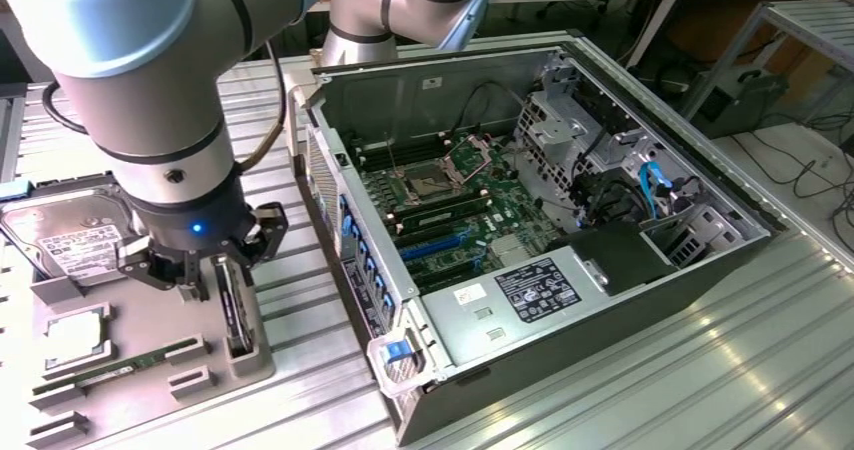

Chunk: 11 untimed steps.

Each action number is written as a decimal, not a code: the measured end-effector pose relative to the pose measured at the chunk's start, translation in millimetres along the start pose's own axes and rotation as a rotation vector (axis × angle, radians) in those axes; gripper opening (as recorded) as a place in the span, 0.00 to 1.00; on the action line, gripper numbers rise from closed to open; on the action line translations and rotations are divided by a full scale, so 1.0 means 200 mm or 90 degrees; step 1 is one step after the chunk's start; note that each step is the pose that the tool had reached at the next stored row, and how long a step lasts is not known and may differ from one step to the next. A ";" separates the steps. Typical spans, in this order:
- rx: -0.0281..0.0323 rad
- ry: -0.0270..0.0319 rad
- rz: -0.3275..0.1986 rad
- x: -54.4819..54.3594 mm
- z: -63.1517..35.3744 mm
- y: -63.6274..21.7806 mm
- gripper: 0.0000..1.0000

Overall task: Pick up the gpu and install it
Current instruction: 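Pick up the gpu and move the gpu toward the slot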

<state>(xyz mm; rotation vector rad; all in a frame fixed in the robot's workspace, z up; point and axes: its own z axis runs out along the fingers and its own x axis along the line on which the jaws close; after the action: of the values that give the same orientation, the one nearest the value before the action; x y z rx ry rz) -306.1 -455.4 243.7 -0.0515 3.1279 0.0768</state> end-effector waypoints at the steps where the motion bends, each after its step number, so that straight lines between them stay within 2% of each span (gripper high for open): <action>1: 0.0000 0.0000 0.000 0.00 0.009 0.000 0.48; 11: 0.0001 0.0001 0.000 0.00 0.106 0.002 0.48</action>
<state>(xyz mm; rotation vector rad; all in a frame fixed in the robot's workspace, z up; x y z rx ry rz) -306.2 -454.1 222.6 -0.0526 3.1279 0.0766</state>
